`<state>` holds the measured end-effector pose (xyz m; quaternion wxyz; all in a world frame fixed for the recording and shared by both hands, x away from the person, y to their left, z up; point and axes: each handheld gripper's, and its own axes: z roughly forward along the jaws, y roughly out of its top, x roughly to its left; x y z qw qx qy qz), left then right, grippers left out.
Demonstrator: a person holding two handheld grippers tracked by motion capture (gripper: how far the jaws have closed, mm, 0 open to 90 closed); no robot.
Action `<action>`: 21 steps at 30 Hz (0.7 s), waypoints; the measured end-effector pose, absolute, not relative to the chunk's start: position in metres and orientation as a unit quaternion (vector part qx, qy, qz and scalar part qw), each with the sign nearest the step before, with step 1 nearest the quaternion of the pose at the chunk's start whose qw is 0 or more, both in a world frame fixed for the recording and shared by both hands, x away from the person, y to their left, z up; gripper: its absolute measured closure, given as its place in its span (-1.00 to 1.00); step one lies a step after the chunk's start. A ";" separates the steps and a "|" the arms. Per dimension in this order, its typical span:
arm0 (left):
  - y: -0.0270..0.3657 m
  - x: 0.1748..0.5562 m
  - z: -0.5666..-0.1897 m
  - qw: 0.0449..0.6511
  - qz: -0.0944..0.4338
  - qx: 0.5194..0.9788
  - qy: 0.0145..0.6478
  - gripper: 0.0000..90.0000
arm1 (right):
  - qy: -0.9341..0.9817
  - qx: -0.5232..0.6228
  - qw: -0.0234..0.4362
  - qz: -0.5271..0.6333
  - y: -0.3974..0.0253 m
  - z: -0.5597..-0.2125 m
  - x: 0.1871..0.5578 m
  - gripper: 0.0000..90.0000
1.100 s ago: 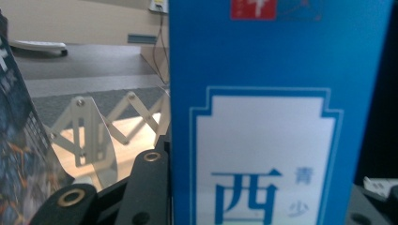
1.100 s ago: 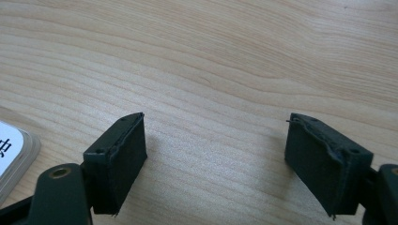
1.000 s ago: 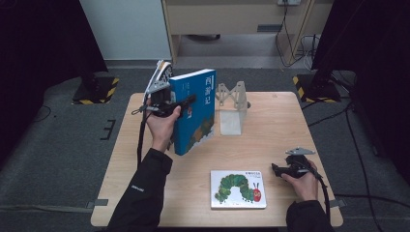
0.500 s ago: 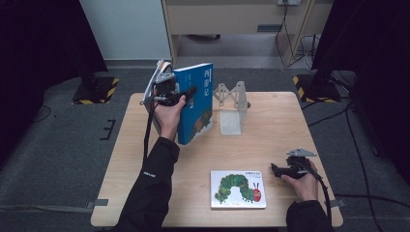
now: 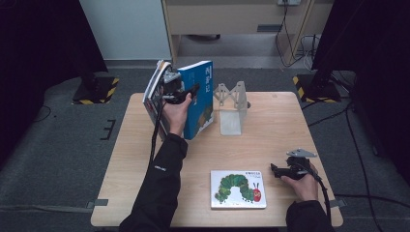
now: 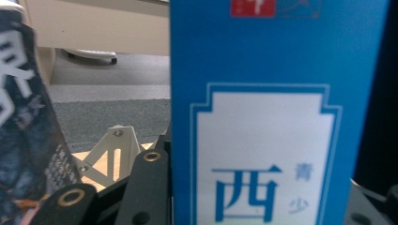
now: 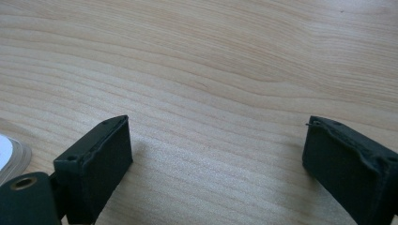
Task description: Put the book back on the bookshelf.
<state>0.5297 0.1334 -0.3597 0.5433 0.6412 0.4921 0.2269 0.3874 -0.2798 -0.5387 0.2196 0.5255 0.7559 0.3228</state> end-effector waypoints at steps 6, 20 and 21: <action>0.127 0.535 -0.371 0.542 0.228 0.641 0.493 0.36 | 0.756 0.526 0.218 0.322 -0.280 -0.539 0.387 -0.81; 0.117 0.539 -0.391 0.548 0.224 0.633 0.499 0.36 | 0.756 0.526 0.218 0.322 -0.280 -0.539 0.387 -0.81; 0.117 0.538 -0.391 0.548 0.225 0.636 0.495 0.36 | 0.756 0.526 0.219 0.322 -0.280 -0.539 0.387 -0.81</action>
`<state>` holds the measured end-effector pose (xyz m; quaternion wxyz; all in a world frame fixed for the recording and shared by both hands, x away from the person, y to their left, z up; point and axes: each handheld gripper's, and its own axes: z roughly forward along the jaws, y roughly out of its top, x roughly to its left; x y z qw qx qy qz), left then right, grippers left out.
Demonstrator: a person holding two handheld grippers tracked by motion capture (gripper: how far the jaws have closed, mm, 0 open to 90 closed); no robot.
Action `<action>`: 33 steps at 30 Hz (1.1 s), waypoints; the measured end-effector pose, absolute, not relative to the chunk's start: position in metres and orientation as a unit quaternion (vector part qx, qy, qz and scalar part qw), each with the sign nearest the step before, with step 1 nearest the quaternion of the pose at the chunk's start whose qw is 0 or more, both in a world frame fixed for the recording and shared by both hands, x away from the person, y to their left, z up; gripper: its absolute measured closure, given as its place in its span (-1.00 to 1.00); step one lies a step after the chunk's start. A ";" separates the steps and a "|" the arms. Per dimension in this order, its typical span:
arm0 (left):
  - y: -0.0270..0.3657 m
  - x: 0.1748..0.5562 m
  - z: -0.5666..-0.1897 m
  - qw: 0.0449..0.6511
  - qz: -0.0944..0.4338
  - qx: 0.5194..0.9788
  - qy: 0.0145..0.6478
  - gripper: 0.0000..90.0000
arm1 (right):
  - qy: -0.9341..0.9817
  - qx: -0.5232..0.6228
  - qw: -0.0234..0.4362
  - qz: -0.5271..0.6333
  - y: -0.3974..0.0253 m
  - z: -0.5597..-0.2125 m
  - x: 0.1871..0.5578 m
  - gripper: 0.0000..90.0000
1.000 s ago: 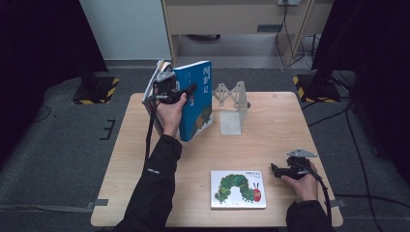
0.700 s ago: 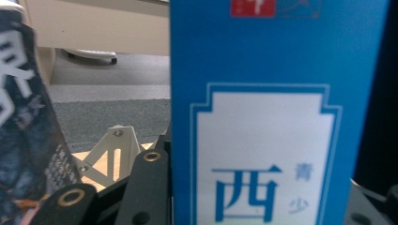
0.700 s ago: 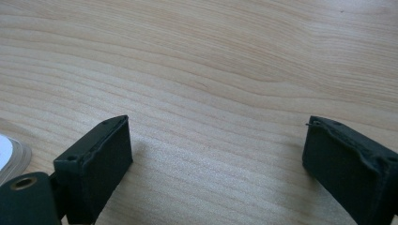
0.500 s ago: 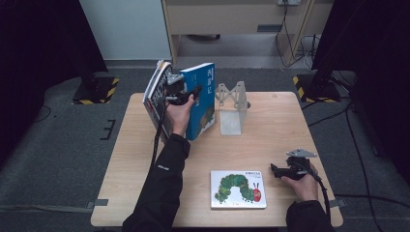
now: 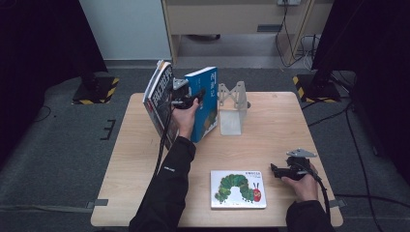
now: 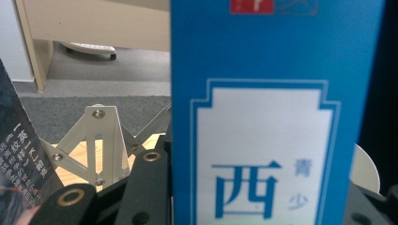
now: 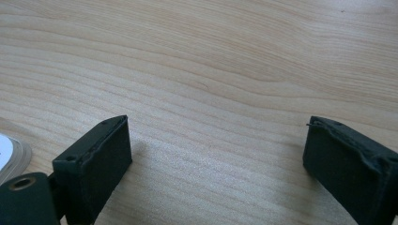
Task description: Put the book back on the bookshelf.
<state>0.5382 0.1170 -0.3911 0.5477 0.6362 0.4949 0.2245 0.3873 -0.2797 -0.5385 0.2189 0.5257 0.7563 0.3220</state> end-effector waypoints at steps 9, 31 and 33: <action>0.113 0.528 -0.394 0.533 0.247 0.654 0.476 0.35 | 0.757 0.524 0.221 0.322 -0.280 -0.539 0.387 -0.81; 0.123 0.475 -0.406 0.510 0.261 0.684 0.451 0.34 | 0.757 0.524 0.220 0.322 -0.280 -0.539 0.387 -0.81; 0.124 0.473 -0.406 0.511 0.260 0.684 0.451 0.34 | 0.757 0.524 0.220 0.322 -0.280 -0.539 0.387 -0.81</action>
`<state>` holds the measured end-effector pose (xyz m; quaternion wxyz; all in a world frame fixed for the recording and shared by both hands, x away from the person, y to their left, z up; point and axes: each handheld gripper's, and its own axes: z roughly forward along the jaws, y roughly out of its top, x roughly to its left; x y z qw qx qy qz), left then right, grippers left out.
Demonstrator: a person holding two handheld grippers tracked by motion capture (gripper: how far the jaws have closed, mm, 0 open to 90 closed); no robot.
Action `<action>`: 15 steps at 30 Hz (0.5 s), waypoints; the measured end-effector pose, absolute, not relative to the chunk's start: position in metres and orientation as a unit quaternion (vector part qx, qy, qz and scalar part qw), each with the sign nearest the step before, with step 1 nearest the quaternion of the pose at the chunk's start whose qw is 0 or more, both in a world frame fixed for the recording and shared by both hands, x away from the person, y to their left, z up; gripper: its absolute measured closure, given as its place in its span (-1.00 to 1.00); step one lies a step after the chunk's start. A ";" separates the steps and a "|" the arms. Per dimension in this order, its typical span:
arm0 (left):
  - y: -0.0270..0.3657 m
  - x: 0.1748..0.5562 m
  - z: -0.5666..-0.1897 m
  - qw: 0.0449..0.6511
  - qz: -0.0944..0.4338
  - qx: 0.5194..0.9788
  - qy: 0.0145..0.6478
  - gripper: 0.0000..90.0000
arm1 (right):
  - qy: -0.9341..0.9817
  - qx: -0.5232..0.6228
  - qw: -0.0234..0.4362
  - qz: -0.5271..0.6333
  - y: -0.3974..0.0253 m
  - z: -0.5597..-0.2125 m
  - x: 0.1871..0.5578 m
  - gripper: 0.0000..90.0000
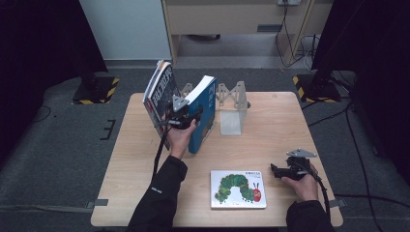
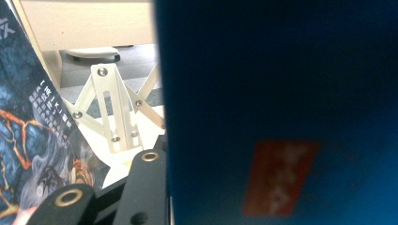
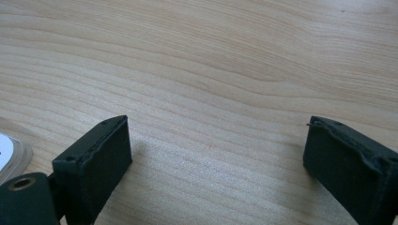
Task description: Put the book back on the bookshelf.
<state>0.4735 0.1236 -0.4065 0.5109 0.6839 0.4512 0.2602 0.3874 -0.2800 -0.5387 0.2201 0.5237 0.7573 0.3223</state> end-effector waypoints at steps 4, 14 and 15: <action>0.125 0.466 -0.409 0.506 0.265 0.684 0.453 0.33 | 0.757 0.524 0.220 0.322 -0.280 -0.539 0.387 -0.81; 0.124 0.454 -0.414 0.509 0.269 0.681 0.452 0.30 | 0.757 0.524 0.220 0.322 -0.280 -0.539 0.387 -0.82; 0.124 0.454 -0.414 0.509 0.269 0.681 0.452 0.30 | 0.757 0.524 0.220 0.322 -0.280 -0.539 0.387 -0.82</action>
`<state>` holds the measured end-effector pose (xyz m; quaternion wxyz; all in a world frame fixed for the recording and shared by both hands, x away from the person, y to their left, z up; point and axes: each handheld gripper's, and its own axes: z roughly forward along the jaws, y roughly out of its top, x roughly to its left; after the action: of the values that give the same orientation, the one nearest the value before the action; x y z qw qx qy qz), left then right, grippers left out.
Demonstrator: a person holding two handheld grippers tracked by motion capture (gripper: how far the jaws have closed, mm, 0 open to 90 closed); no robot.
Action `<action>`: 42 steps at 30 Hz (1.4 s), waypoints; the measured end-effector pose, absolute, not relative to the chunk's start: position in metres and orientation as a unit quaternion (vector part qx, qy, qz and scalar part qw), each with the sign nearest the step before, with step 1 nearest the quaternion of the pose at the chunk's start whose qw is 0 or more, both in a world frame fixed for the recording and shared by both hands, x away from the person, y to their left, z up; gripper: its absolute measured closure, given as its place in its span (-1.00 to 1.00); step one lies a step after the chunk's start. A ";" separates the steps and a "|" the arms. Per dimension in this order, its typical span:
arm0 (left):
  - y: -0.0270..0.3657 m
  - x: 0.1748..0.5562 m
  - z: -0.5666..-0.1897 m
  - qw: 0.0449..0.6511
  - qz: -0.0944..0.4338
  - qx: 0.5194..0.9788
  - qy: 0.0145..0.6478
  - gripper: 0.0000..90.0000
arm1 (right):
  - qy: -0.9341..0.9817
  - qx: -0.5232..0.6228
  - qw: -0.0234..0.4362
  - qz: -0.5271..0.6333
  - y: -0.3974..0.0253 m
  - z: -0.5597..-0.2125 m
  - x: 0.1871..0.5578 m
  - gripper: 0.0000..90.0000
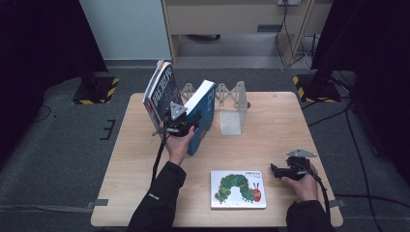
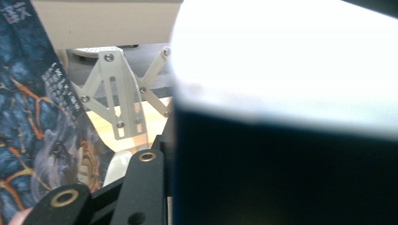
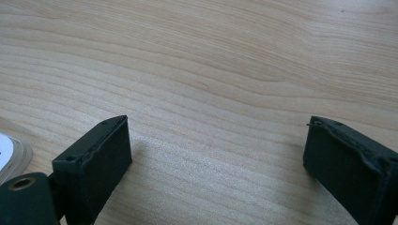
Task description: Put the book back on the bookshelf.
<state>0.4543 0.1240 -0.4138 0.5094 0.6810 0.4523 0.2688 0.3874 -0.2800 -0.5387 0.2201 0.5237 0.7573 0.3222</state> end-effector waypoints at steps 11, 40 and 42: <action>0.113 0.452 -0.414 0.511 0.271 0.678 0.453 0.29 | 0.757 0.524 0.220 0.322 -0.280 -0.539 0.387 -0.82; 0.092 0.466 -0.416 0.490 0.315 0.650 0.488 0.34 | 0.756 0.525 0.219 0.322 -0.280 -0.539 0.387 -0.82; 0.092 0.467 -0.416 0.491 0.314 0.650 0.488 0.34 | 0.756 0.526 0.219 0.322 -0.279 -0.539 0.387 -0.82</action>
<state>0.4667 0.0919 -0.4161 0.4913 0.6495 0.4879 0.3141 0.3874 -0.2795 -0.5387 0.2191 0.5261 0.7559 0.3222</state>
